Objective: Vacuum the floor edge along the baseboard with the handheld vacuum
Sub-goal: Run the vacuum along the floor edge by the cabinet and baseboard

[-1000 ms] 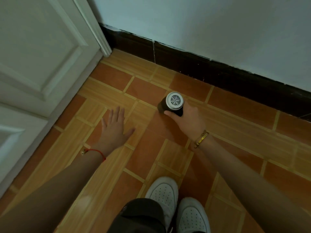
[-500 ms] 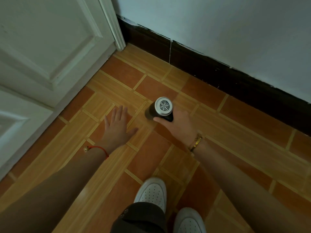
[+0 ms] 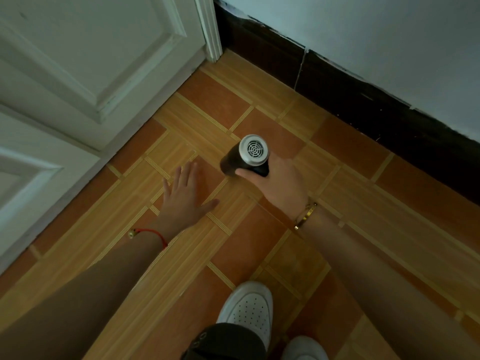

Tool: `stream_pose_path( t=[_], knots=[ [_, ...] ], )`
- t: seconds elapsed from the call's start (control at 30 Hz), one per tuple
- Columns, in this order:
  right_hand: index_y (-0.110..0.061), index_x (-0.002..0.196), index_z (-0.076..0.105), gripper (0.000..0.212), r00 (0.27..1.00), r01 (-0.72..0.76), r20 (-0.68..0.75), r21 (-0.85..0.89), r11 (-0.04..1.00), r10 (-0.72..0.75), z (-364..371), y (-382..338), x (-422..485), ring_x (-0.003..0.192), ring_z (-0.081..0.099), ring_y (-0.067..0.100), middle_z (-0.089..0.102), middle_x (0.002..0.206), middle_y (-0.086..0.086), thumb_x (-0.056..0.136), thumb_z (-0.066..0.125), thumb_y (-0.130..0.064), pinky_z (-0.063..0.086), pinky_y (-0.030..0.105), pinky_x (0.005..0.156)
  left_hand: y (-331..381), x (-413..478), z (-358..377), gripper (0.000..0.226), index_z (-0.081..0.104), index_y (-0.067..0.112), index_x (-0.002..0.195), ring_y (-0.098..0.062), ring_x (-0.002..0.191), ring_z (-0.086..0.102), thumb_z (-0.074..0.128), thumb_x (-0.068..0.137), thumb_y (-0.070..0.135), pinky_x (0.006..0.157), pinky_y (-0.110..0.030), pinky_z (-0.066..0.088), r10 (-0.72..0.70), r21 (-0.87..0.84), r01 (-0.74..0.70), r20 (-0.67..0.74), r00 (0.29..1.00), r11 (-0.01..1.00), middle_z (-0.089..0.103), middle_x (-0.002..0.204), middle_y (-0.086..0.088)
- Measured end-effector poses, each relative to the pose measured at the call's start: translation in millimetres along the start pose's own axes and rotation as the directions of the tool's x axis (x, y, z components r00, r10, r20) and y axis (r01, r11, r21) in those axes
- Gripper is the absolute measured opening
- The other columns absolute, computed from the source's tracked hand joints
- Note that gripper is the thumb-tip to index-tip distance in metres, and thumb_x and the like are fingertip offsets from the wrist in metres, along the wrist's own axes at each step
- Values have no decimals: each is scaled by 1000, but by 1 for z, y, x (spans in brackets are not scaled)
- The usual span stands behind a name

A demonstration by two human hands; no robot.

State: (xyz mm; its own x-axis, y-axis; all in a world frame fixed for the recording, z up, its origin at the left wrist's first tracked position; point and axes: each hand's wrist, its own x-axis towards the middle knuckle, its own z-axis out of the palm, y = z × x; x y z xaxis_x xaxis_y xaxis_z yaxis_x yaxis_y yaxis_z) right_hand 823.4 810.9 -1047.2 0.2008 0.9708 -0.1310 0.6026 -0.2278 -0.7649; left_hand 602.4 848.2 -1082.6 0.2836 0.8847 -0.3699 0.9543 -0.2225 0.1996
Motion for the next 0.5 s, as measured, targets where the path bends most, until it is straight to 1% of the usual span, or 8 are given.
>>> stream_pose_path(
  t=[0.1,0.17,0.23,0.3,0.37,0.43,0.5],
  knots=[
    [-16,136,49,78,993,-46,-114,-28,999,42,-8,4,16,97,68,18,69,114,3,75,67,-61,59,35,78,-1,2,-1,106,-6,17,157,-26,152,-10,60,85,61,119,-55,-8,-8,-13,8,7,1000,1000,-5,166,-3],
    [-14,134,50,76,978,-76,-192,0,997,75,-13,8,26,97,68,17,69,114,4,75,69,-59,57,29,73,-1,3,-1,107,-5,17,157,-25,152,-10,60,85,60,119,-55,-8,-6,-34,6,5,1000,999,-5,166,-3],
    [-14,132,51,74,970,-95,-225,19,995,97,-17,10,33,98,68,16,69,114,2,75,70,-58,53,23,69,0,5,-1,106,-5,17,157,-24,152,-10,61,85,59,119,-56,-7,3,-47,-3,2,1000,999,-5,166,-3],
    [-14,134,50,76,976,-73,-206,18,997,75,-15,9,36,97,67,14,68,114,2,75,70,-58,53,20,69,0,7,1,106,-5,17,157,-24,153,-10,61,85,59,119,-57,-6,15,-53,-16,-8,1000,998,-4,166,-3],
    [-15,135,48,79,990,-31,-140,-2,1000,30,-9,4,35,94,69,16,69,113,2,74,69,-60,58,27,72,1,10,2,106,-5,18,157,-25,153,-10,60,85,60,119,-56,-7,27,-62,-28,-14,1000,998,-4,166,-2],
    [-18,134,49,78,997,20,-75,-24,999,-22,-2,-1,35,94,69,15,70,111,0,73,68,-63,58,27,74,2,14,3,107,-5,19,157,-25,152,-10,60,84,61,119,-56,-7,32,-63,-33,-17,999,997,-5,166,-1],
    [-20,135,48,78,997,48,-59,-38,998,-50,0,-5,38,96,68,15,70,112,-1,73,67,-64,57,28,76,3,18,2,106,-4,19,157,-25,152,-9,60,84,61,118,-56,-8,40,-62,-41,-27,999,997,-5,166,0]
  ],
)
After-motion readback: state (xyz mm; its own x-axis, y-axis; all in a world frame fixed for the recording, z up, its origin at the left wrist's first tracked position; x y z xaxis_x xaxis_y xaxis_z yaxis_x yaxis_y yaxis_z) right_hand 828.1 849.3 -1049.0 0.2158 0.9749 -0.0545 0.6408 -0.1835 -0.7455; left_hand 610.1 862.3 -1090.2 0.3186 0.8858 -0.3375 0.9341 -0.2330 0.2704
